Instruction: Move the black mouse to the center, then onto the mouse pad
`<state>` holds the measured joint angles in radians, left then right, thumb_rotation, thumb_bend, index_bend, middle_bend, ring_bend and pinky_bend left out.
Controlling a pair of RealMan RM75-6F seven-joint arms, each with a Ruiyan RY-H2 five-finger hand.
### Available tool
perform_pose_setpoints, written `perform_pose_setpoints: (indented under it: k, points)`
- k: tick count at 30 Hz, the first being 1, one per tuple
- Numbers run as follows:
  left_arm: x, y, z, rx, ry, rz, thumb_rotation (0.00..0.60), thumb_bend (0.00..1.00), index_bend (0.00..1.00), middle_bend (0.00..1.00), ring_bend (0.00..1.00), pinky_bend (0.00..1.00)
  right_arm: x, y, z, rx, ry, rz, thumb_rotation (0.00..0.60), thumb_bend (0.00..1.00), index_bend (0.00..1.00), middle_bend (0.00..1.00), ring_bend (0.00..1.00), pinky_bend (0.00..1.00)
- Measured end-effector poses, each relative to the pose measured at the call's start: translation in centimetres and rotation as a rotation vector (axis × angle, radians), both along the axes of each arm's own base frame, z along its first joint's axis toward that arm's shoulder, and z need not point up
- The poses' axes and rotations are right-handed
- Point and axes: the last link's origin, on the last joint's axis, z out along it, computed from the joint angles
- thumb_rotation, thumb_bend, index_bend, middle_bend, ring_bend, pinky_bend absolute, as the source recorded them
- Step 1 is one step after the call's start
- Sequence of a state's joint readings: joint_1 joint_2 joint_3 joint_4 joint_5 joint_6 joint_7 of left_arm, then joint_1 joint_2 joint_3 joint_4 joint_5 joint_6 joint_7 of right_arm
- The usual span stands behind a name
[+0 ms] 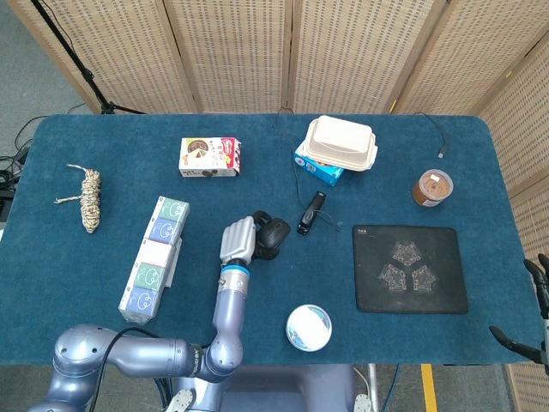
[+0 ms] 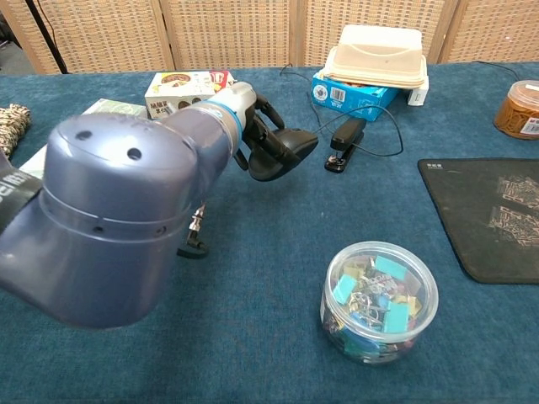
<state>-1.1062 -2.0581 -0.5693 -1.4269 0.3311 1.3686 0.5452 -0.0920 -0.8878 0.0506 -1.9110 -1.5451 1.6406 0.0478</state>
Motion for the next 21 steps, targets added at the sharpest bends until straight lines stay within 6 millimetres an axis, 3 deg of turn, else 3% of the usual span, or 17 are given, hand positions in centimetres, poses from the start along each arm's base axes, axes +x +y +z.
perform_pose_setpoints:
  k: [8,11,13,16,18,21]
  points:
    - [0.5,-0.5,-2.5,-0.049,-0.025,0.023,0.6,0.3,0.45,0.43,0.42,0.56,-0.1,-0.1,0.1,0.002,-0.005,-0.002,0.6,0.0,0.0,0.0,0.0,0.0]
    - [0.7,-0.7,-3.1,-0.08,-0.045,0.041,0.6,0.28,0.36,0.37,0.38,0.56,-0.1,-0.1,0.1,0.003,-0.006,-0.003,0.6,0.0,0.0,0.0,0.0,0.0]
    - [0.8,-0.8,-3.4,-0.093,-0.054,0.047,0.6,0.27,0.26,0.28,0.29,0.54,-0.2,-0.1,0.1,0.002,-0.007,-0.004,0.6,0.0,0.0,0.0,0.0,0.0]
    - [1.0,-0.9,-3.6,-0.093,-0.068,0.033,0.6,0.24,0.04,0.05,0.07,0.4,-0.2,-0.1,0.2,-0.001,-0.008,-0.005,0.6,0.0,0.0,0.0,0.0,0.0]
    - [1.2,-1.1,-3.7,-0.109,-0.094,0.02,0.6,0.22,0.0,0.0,0.0,0.32,-0.2,-0.1,0.3,-0.002,-0.01,-0.004,0.6,0.0,0.0,0.0,0.0,0.0]
    - [1.5,-1.5,-3.8,-0.138,-0.14,-0.009,0.6,0.16,0.0,0.0,0.0,0.22,-0.2,-0.1,0.3,-0.002,-0.01,-0.004,0.6,0.0,0.0,0.0,0.0,0.0]
